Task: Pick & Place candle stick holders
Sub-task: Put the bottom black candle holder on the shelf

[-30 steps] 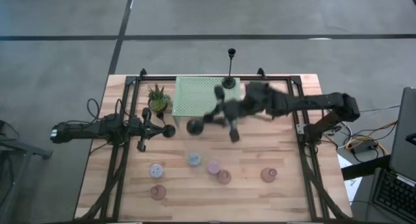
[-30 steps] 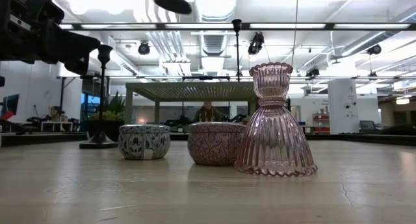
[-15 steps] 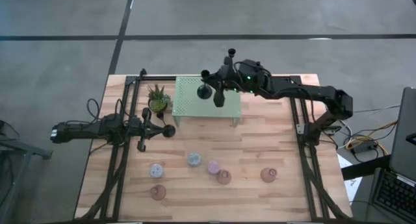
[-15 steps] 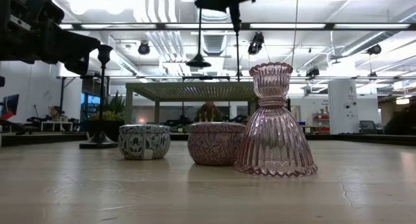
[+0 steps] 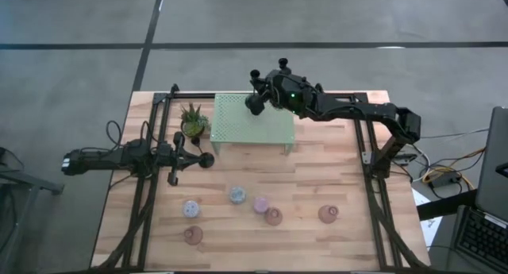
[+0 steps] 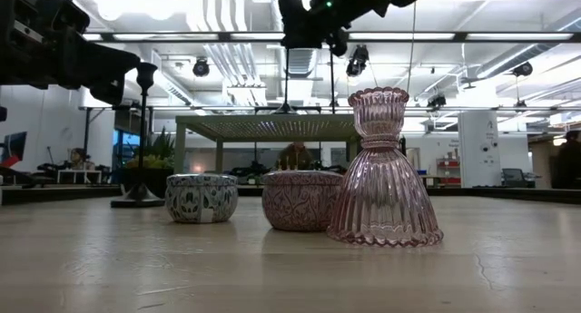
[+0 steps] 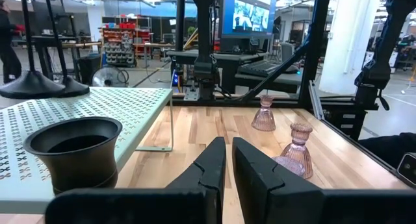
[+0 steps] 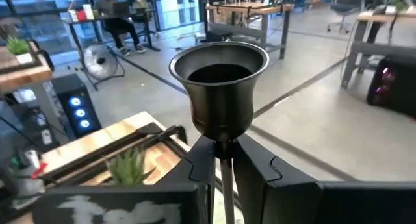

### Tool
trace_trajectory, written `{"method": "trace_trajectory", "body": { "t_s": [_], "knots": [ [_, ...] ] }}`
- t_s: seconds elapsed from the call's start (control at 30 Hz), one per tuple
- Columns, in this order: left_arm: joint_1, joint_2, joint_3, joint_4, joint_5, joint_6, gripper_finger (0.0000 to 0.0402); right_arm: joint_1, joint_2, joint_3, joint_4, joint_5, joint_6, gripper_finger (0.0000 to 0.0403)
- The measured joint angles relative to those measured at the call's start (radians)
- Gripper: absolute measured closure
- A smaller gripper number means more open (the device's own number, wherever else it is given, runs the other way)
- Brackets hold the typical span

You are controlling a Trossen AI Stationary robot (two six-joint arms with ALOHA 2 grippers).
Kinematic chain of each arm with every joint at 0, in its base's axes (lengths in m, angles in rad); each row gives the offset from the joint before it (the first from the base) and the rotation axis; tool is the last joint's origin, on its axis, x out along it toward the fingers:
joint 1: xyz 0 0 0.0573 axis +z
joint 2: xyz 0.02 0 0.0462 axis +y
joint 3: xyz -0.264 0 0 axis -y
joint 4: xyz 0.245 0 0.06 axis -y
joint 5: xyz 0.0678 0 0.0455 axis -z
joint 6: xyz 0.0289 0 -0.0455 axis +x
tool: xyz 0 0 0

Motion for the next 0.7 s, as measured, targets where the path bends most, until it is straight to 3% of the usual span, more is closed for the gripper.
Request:
{"method": "trace_trajectory", "body": {
  "t_s": [0.23,0.37,0.7],
  "knots": [
    [0.000,0.000,0.000,0.000,0.000,0.000,0.0367,0.021,0.000,-0.022,0.053,0.003,-0.003,0.0374],
    [0.000,0.000,0.000,0.000,0.000,0.000,0.0367,0.043,0.014,-0.042,0.151,0.057,-0.001,0.0374],
    [0.000,0.000,0.000,0.000,0.000,0.000,0.0367,0.073,0.085,-0.040,0.191,0.155,-0.037,0.0374]
  ]
}}
